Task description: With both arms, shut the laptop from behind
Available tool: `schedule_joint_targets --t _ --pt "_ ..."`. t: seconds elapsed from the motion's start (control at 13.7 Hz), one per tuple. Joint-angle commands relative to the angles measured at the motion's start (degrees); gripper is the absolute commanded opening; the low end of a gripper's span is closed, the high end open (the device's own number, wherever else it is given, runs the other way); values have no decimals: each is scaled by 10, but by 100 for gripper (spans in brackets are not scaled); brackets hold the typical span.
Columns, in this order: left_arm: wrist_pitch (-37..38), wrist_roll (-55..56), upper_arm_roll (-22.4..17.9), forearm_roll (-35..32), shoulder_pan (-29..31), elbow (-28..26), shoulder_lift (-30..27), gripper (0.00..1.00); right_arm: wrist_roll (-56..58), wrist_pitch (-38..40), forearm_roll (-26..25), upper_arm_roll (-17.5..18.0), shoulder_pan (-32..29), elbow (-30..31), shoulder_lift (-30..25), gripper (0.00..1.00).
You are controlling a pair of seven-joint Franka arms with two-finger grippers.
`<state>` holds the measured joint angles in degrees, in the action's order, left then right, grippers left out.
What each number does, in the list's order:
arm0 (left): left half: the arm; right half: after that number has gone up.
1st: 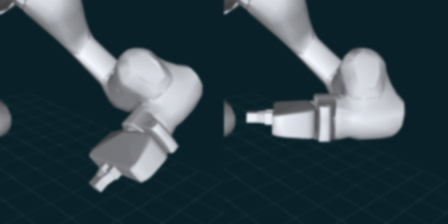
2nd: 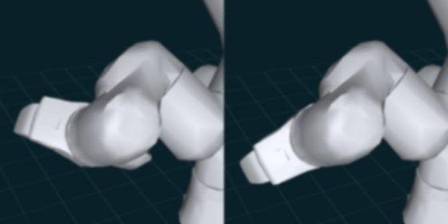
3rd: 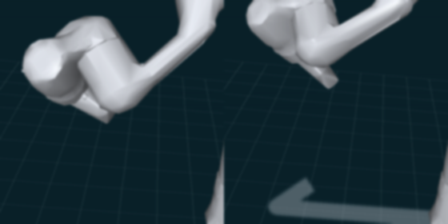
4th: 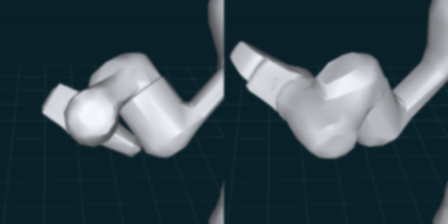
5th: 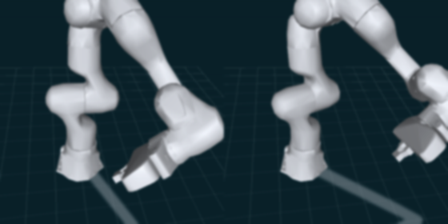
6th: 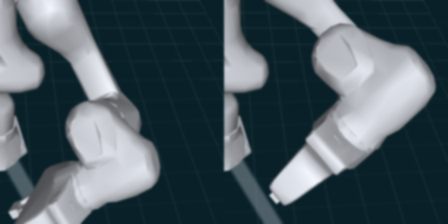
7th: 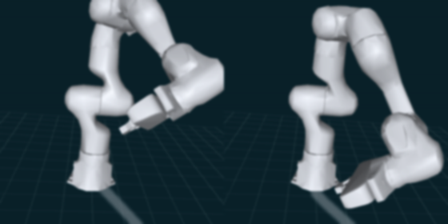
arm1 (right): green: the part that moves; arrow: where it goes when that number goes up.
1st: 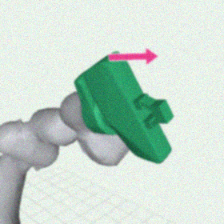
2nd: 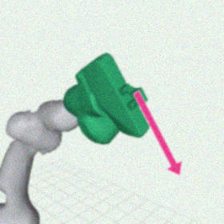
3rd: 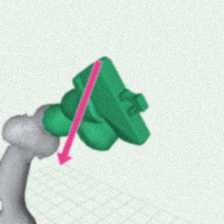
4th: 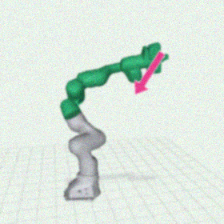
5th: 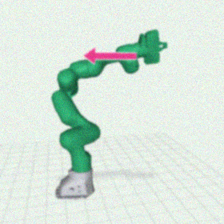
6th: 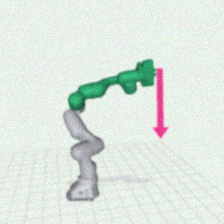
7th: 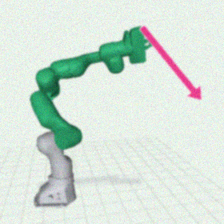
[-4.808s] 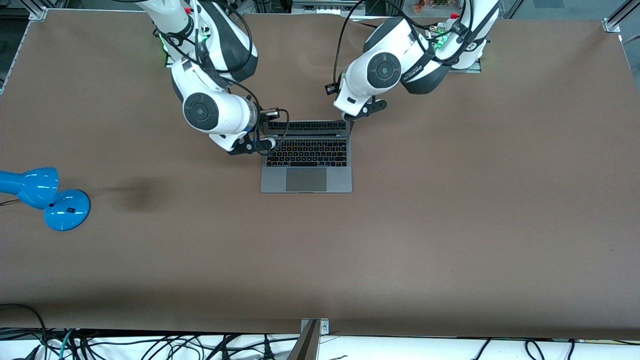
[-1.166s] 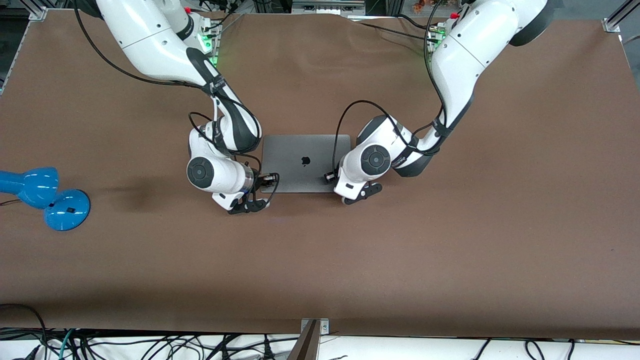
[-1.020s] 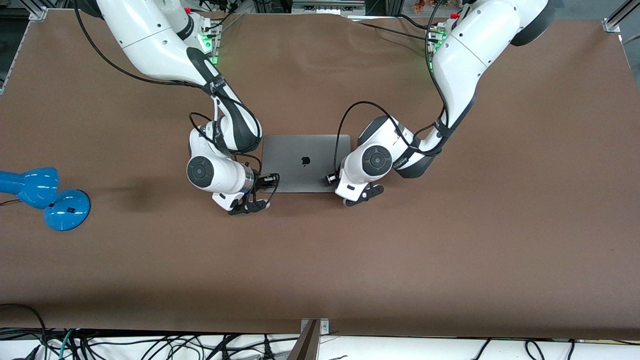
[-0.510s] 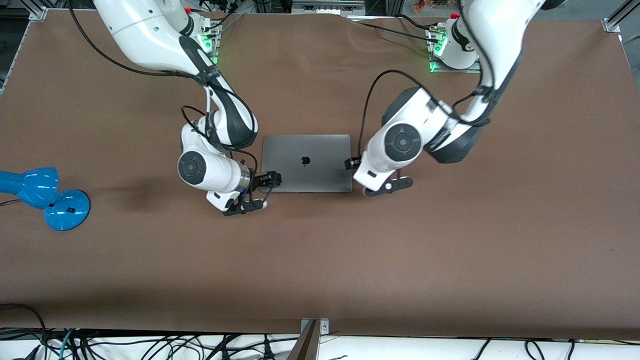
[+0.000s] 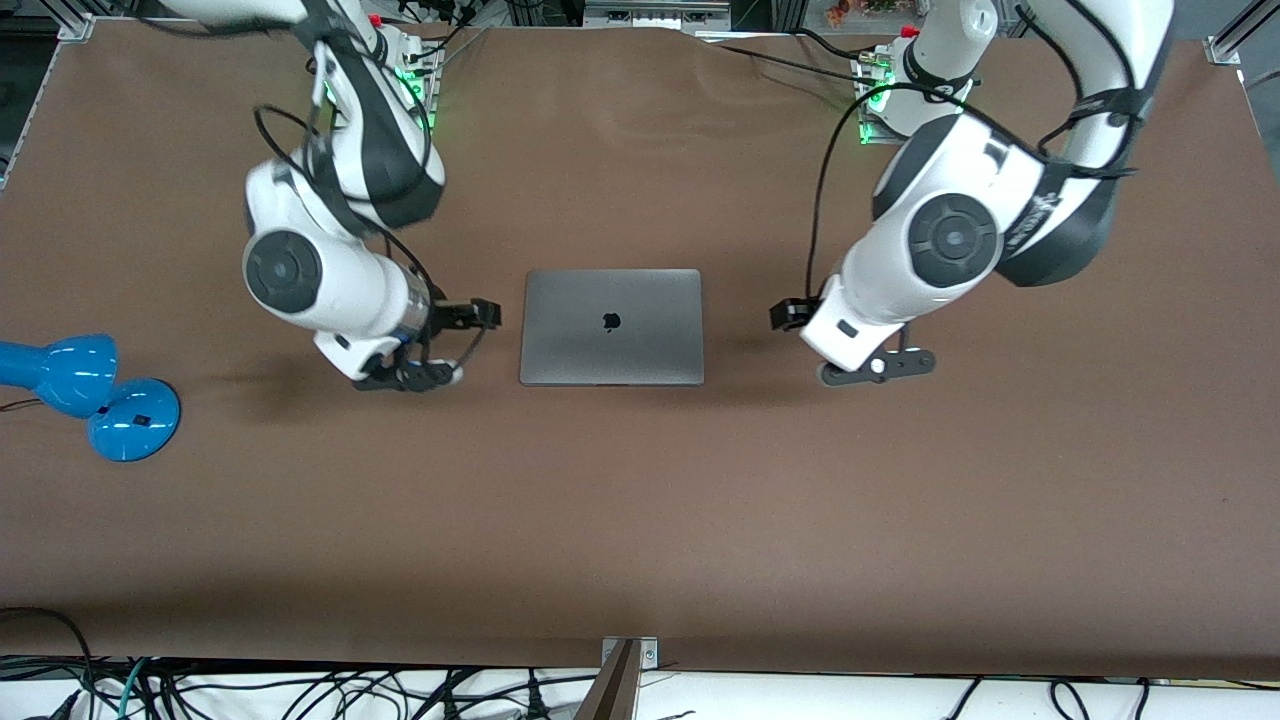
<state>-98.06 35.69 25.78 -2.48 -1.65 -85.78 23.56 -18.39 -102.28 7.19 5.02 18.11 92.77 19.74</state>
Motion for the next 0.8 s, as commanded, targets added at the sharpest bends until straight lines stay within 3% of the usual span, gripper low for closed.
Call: schedule_joint_targets --t 0.0,0.22,0.44,0.73 --pt "18 -54 -15 -15 13 -18 -46 100 -55 104 -48 9 -3 -41 -48 100" --pt "51 -136 -84 -14 -12 -22 -95 100 -58 193 -55 7 -11 -90 -84 100" --pt "72 -205 -163 -5 -41 -22 -141 100 -46 206 -48 3 -35 -98 -130 100" --pt "75 -282 -229 26 -50 -32 -198 100 -48 212 -56 -11 -38 -97 -153 100"
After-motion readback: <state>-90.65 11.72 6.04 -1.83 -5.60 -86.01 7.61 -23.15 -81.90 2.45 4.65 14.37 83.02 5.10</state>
